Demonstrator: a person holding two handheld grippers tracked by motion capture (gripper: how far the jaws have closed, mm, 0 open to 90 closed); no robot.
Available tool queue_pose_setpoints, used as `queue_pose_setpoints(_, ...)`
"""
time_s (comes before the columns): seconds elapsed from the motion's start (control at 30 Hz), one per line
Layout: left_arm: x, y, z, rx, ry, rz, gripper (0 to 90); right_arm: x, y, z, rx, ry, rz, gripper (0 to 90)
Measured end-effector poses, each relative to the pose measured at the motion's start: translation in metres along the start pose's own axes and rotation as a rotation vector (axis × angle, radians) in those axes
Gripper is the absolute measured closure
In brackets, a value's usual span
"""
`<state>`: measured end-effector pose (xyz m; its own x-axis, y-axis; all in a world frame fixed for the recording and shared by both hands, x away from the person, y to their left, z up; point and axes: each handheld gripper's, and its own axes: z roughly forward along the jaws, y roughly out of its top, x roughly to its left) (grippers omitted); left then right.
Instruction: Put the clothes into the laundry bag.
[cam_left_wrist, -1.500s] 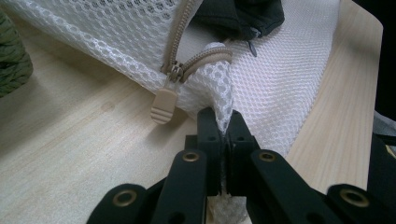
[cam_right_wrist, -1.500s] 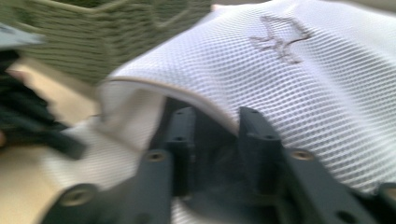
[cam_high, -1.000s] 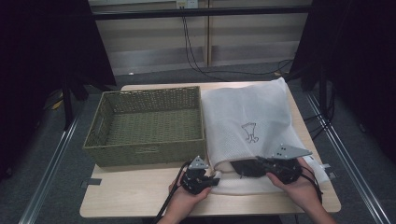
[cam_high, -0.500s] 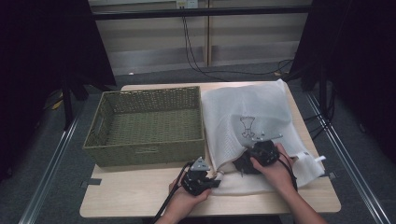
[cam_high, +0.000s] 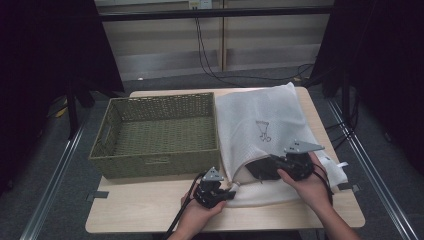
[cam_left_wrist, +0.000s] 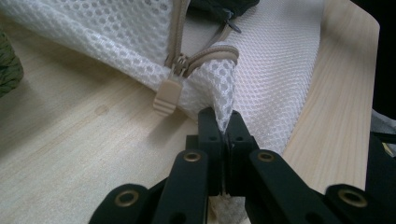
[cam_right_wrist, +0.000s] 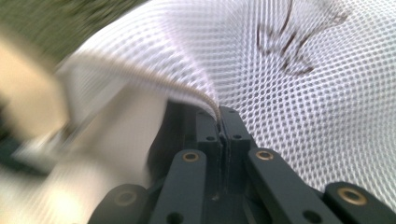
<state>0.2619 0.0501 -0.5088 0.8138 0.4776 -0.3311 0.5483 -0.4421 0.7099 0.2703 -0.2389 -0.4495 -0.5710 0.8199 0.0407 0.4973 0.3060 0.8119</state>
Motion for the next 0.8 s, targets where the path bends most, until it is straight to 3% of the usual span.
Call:
queue_pose_setpoints(0.13,-0.001,0.000,0.001,-0.005,0.011,-0.006,88.4,0.003,-0.018,-0.013,0.073,0.055,-0.006,88.0)
queue_pose_setpoints(0.23,0.000,0.000,0.001,-0.002,0.009,-0.007,88.4,0.003,-0.040,0.004,0.182,0.085,-0.017,87.8)
queue_pose_setpoints(0.3,0.000,0.001,0.001,-0.002,0.009,-0.007,88.4,0.001,-0.049,0.015,0.176,0.115,-0.019,88.4)
queue_pose_setpoints(0.37,-0.001,0.001,0.001,0.000,0.015,0.008,88.5,-0.004,-0.046,0.019,0.180,0.114,0.010,88.6)
queue_pose_setpoints(0.43,-0.001,0.001,0.000,0.009,0.009,0.010,88.6,-0.003,-0.040,0.026,0.186,0.046,-0.009,88.9)
queue_pose_setpoints(0.63,-0.002,0.001,0.000,0.015,0.001,0.029,89.1,-0.009,-0.022,0.058,0.148,-0.135,0.051,89.2)
queue_pose_setpoints(0.73,-0.001,0.001,-0.001,0.016,-0.004,0.021,89.0,-0.017,-0.016,0.066,0.140,-0.141,0.110,89.1)
queue_pose_setpoints(0.8,0.001,0.001,-0.001,0.015,-0.016,0.011,88.9,-0.017,-0.014,0.064,0.149,-0.130,0.105,89.0)
